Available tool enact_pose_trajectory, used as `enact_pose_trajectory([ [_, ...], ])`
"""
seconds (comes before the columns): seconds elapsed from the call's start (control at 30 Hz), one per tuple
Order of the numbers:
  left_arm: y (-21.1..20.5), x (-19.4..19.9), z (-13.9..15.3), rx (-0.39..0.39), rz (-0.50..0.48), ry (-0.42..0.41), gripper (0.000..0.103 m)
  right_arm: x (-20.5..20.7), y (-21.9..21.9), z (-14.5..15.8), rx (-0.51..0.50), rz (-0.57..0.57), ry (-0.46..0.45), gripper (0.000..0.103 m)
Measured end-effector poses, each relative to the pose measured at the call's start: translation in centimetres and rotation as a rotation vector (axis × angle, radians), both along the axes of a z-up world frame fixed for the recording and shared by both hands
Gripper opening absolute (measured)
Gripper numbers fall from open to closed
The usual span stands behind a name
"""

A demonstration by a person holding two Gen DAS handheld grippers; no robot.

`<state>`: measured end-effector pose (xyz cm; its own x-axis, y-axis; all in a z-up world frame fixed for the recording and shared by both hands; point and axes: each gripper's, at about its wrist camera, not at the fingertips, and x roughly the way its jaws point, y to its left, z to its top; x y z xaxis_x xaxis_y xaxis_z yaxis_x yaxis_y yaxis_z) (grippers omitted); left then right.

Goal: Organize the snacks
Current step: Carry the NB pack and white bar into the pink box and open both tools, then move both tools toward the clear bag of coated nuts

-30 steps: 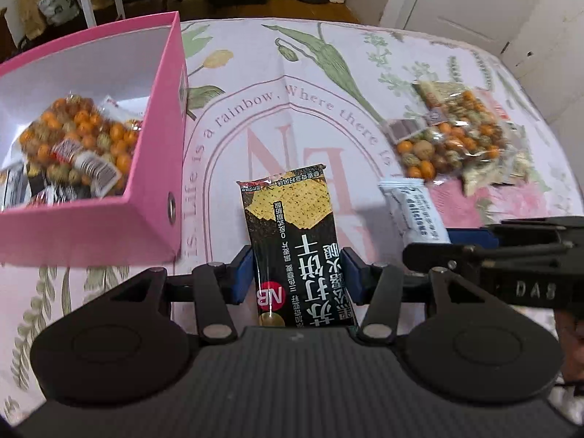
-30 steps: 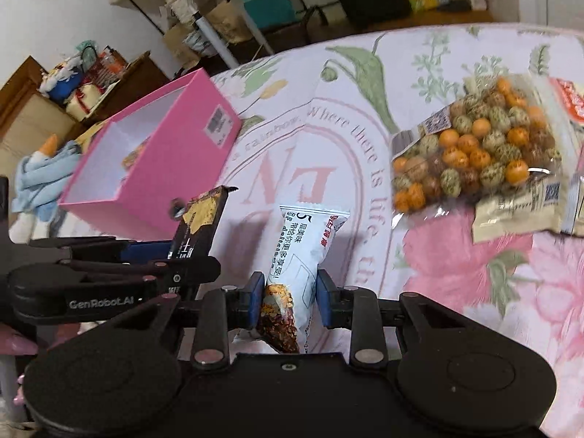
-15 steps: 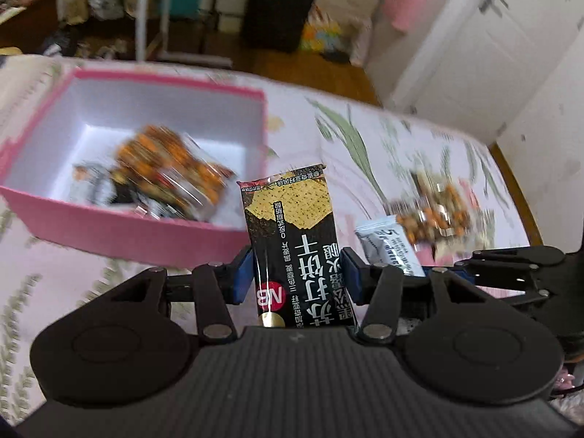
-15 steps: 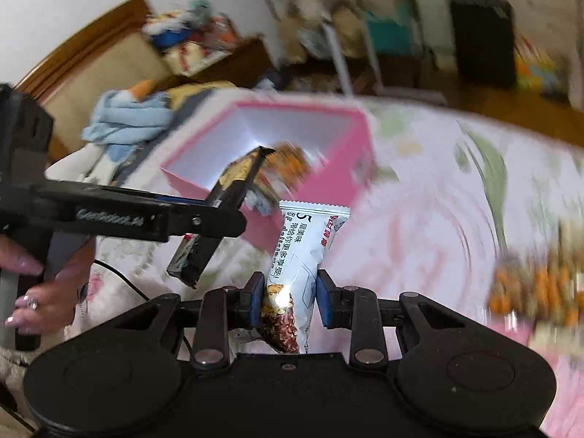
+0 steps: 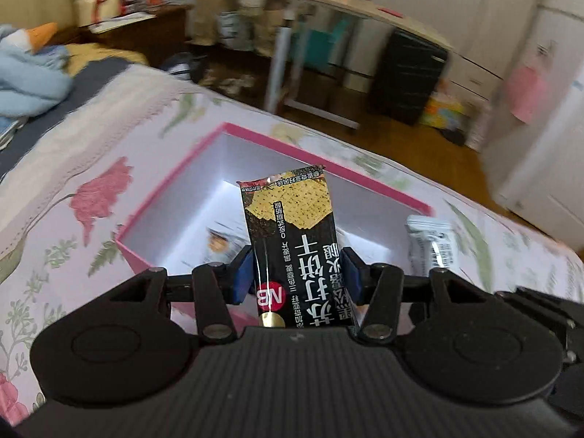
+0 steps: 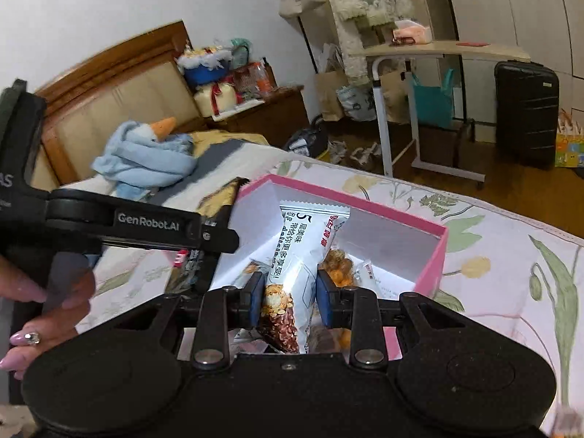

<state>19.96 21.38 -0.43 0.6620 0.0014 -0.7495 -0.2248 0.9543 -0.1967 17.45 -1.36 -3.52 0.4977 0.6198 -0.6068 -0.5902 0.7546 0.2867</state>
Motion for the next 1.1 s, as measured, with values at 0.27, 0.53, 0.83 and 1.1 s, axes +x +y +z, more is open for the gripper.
enact_pose_trajectory([
  [0.27, 2.4, 4.6, -4.0, 0.03, 0.165, 0.084, 0.056, 2.8, 2.2, -3.8, -0.051, -0.046, 0.081, 0.038],
  [0.53, -0.2, 2.2, -3.2, 0.097, 0.048, 0.094, 0.06, -0.7, -2.1, -1.4, 0.01, -0.115, 0.022, 0.054],
  [0.83, -5.3, -3.2, -0.1, 0.041, -0.159, 0.011, 0.06, -9.2, -11.8, 0.7, -0.001, -0.227, 0.002, 0.06],
  [1.1, -12.4, -6.2, 0.6, 0.003, -0.375, -0.016, 0.06, -13.3, -18.6, 0.2, -0.084, -0.378, -0.014, 0.061],
])
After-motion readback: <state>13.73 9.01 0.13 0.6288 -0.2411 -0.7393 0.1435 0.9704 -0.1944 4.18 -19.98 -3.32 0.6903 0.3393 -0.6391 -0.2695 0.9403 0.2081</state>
